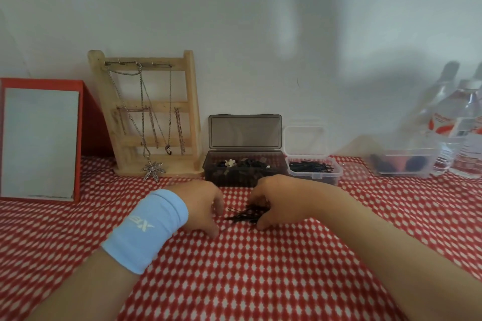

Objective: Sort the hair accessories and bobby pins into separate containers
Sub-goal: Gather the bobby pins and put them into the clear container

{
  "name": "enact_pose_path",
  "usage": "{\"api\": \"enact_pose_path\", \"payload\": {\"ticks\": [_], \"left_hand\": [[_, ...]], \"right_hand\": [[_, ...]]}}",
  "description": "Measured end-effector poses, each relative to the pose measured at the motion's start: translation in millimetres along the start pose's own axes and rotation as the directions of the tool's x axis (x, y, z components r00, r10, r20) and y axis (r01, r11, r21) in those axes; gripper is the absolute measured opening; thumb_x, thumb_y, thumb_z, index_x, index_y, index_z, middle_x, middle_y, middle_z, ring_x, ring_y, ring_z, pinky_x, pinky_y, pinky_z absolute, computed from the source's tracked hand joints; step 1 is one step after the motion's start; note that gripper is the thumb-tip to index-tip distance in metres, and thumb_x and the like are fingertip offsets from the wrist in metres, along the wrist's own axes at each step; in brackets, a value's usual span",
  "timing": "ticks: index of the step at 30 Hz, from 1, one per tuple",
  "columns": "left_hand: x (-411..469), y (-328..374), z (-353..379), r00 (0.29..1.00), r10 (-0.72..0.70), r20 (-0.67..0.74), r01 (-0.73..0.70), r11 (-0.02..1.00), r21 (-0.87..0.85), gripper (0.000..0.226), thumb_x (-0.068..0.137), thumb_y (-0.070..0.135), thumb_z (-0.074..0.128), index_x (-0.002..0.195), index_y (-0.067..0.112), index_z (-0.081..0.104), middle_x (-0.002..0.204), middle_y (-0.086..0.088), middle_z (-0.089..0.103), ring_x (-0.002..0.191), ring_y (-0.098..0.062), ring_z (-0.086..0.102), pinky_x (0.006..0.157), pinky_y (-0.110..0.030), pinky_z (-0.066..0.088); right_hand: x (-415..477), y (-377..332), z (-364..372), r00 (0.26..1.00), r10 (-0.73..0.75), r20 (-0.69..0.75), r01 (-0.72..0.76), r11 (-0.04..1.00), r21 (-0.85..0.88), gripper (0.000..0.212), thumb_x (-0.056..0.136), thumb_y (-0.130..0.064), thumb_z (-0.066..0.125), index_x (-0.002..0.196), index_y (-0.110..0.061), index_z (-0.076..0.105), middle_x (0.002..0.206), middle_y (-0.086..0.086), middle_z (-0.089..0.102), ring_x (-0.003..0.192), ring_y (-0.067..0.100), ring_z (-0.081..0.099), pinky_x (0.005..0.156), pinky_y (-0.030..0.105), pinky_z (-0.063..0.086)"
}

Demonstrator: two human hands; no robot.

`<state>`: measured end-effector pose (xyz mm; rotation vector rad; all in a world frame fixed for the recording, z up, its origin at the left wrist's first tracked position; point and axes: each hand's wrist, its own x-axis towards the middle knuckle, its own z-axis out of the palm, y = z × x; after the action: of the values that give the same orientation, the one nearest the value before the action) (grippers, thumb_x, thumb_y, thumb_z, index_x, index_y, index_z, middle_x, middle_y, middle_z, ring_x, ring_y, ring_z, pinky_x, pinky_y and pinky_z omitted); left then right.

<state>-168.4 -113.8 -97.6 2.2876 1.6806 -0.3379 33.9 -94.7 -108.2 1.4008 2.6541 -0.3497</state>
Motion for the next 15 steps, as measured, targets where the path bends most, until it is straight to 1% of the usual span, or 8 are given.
{"api": "enact_pose_path", "payload": {"ticks": [2, 3, 5, 7, 10, 12, 13, 15], "left_hand": [[6.0, 4.2, 3.8, 1.000, 0.026, -0.014, -0.028, 0.988, -0.151, 0.025, 0.084, 0.023, 0.075, 0.108, 0.025, 0.069, 0.098, 0.004, 0.072, 0.078, -0.017, 0.073, 0.071, -0.025, 0.060], [8.7, 6.2, 5.0, 0.998, 0.037, -0.044, -0.045, 0.978, -0.202, 0.018, 0.086, 0.020, 0.073, 0.103, 0.024, 0.070, 0.094, 0.002, 0.074, 0.073, -0.016, 0.074, 0.068, -0.025, 0.060], [12.6, 9.3, 7.5, 0.993, 0.036, -0.116, -0.065, 0.966, -0.251, 0.009, 0.088, 0.019, 0.070, 0.096, 0.023, 0.071, 0.087, 0.002, 0.075, 0.067, -0.013, 0.073, 0.064, -0.023, 0.060], [13.9, 12.2, 9.4, 0.986, 0.028, -0.161, -0.069, 0.964, -0.256, 0.006, 0.089, 0.021, 0.070, 0.095, 0.023, 0.070, 0.087, 0.004, 0.074, 0.069, -0.013, 0.072, 0.064, -0.022, 0.059], [11.2, 8.0, 5.0, 0.967, -0.013, -0.256, -0.009, 0.996, -0.085, 0.018, 0.096, 0.027, 0.056, 0.113, 0.027, 0.061, 0.104, 0.010, 0.064, 0.091, -0.011, 0.061, 0.075, -0.022, 0.046], [7.7, 5.7, -1.4, 0.959, 0.000, -0.285, -0.009, 1.000, -0.030, 0.028, 0.099, 0.031, 0.047, 0.127, 0.031, 0.053, 0.119, 0.008, 0.060, 0.104, -0.012, 0.057, 0.085, -0.026, 0.046], [6.6, 7.0, -2.8, 0.964, 0.035, -0.263, -0.044, 0.999, -0.029, 0.035, 0.099, 0.038, 0.047, 0.134, 0.032, 0.050, 0.124, 0.009, 0.058, 0.109, -0.012, 0.055, 0.091, -0.028, 0.046], [5.6, 13.1, -0.8, 0.981, 0.112, -0.156, -0.118, 0.992, -0.035, 0.058, 0.090, 0.055, 0.056, 0.143, 0.033, 0.044, 0.130, 0.009, 0.051, 0.114, -0.012, 0.052, 0.097, -0.029, 0.044]], "right_hand": [[1.9, -0.9, 2.2, 0.999, -0.020, -0.028, 0.021, 1.000, 0.023, 0.046, 0.092, -0.036, 0.072, 0.135, -0.024, 0.061, 0.124, -0.008, 0.061, 0.103, 0.009, 0.057, 0.092, 0.023, 0.050], [2.9, -0.9, 3.2, 0.998, -0.038, -0.049, 0.040, 0.999, 0.032, 0.042, 0.092, -0.033, 0.072, 0.132, -0.024, 0.064, 0.120, -0.009, 0.062, 0.098, 0.006, 0.055, 0.086, 0.018, 0.047], [4.5, -0.4, 4.9, 0.994, -0.067, -0.083, 0.070, 0.997, 0.037, 0.036, 0.092, -0.029, 0.073, 0.127, -0.022, 0.068, 0.116, -0.008, 0.064, 0.091, 0.004, 0.053, 0.075, 0.011, 0.040], [3.9, 0.1, 4.7, 0.993, -0.067, -0.093, 0.071, 0.997, 0.033, 0.035, 0.091, -0.028, 0.073, 0.125, -0.020, 0.069, 0.117, -0.007, 0.066, 0.089, 0.004, 0.054, 0.075, 0.011, 0.040], [1.2, 2.4, -1.7, 0.995, -0.047, -0.090, 0.054, 0.995, 0.078, 0.039, 0.090, -0.033, 0.075, 0.126, -0.022, 0.069, 0.116, -0.009, 0.069, 0.091, 0.004, 0.060, 0.088, 0.019, 0.051], [-2.4, 6.4, -9.2, 0.997, -0.008, -0.072, 0.014, 0.996, 0.092, 0.050, 0.089, -0.040, 0.075, 0.134, -0.024, 0.062, 0.116, -0.011, 0.068, 0.097, 0.005, 0.061, 0.089, 0.022, 0.052], [-4.4, 8.9, -13.1, 0.999, 0.012, -0.048, -0.008, 0.997, 0.076, 0.054, 0.088, -0.043, 0.074, 0.137, -0.025, 0.059, 0.115, -0.012, 0.066, 0.098, 0.006, 0.061, 0.086, 0.021, 0.050], [-9.6, 12.8, -17.5, 0.998, 0.064, 0.020, -0.065, 0.998, 0.008, 0.057, 0.085, -0.045, 0.076, 0.136, -0.025, 0.059, 0.110, -0.013, 0.061, 0.095, 0.008, 0.058, 0.082, 0.021, 0.047]]}}
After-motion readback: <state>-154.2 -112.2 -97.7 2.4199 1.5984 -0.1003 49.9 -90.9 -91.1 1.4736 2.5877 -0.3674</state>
